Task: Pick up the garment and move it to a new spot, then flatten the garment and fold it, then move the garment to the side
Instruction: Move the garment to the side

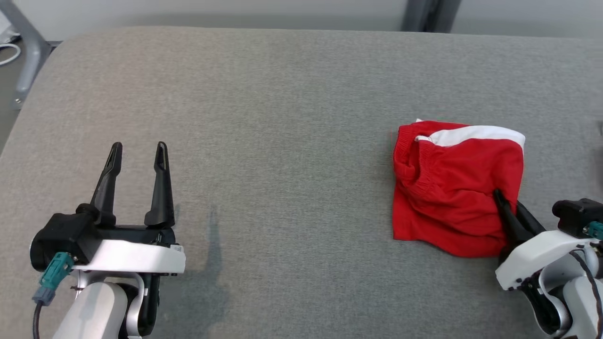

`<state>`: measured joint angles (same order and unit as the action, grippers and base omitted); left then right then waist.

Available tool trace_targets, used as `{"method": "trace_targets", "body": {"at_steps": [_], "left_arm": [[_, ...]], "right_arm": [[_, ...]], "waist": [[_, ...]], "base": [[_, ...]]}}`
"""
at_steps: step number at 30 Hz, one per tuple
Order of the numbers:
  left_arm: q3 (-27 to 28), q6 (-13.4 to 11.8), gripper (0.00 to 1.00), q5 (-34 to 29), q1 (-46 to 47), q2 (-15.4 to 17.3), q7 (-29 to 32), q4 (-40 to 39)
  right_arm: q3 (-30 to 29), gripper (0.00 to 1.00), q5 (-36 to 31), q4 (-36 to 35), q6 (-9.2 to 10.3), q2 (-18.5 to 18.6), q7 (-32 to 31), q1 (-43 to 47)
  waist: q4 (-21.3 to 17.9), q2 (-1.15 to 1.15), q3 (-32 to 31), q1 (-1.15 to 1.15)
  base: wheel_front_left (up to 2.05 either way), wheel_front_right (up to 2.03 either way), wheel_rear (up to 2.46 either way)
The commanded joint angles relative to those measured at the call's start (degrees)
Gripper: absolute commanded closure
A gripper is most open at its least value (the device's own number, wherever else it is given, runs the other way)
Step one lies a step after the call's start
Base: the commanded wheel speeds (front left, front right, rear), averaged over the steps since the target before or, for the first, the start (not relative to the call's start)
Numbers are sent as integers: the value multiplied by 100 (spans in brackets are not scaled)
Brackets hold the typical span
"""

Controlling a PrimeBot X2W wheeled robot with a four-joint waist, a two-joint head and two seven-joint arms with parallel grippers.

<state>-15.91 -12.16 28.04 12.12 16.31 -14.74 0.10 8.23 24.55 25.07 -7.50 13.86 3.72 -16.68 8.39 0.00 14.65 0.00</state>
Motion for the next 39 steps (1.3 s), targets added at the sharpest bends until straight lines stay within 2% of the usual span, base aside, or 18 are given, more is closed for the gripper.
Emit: {"method": "trace_targets", "body": {"at_steps": [1,10,17,24,25,26,29,31,35,36,37,38,39], "left_arm": [[19,-8,0,-47,-18,57,-7,-47],[72,-88,0,-103,-11,276,178,-365],[12,-52,0,-165,263,393,345,-551],[-129,52,0,-262,641,407,442,-643],[-129,52,0,-262,641,407,442,-643],[-185,85,0,-293,749,415,462,-653],[-239,138,0,-328,883,433,486,-653],[-275,162,0,-350,963,444,488,-636],[-293,183,0,-379,1032,462,479,-608],[-302,186,0,-387,1051,464,478,-600],[-307,189,0,-391,1072,465,475,-600],[-306,188,0,-393,1081,466,470,-588],[-310,183,0,-394,1082,467,464,-571]], "right_arm": [[-8,100,-55,-148,2,114,-11,107],[-45,100,-397,-1054,2,594,-277,338],[420,100,-241,-1414,2,1276,-479,-511],[943,100,215,-1038,2,2219,-558,-1570],[943,100,215,-1038,2,2219,-558,-1570],[1033,100,316,-860,2,2514,-589,-1764],[1004,100,495,-495,2,2850,-621,-2002],[995,100,512,-215,2,3031,-649,-2103],[977,100,596,230,2,3111,-596,-2245],[969,71,637,358,2,3074,-559,-2275],[953,5,668,515,2,3021,-534,-2295],[940,0,669,669,2,2975,-525,-2296],[906,0,661,836,2,2927,-500,-2306]], "waist": [[-316,0,16,0],[-1365,0,191,0],[-1810,0,564,0],[-1797,0,1036,0],[-1797,0,1036,0],[-1753,0,1172,0],[-1680,0,1325,0],[-1618,0,1389,0],[-1566,0,1434,0],[-1554,0,1437,0],[-1544,0,1434,0],[-1540,0,1428,0],[-1544,0,1414,0]], "base": [[0,0,0],[0,0,0],[0,0,0],[0,0,0],[0,0,0],[0,0,0],[0,0,0],[0,0,0],[0,0,0],[0,0,0],[0,0,0],[0,0,0],[0,0,0]]}}
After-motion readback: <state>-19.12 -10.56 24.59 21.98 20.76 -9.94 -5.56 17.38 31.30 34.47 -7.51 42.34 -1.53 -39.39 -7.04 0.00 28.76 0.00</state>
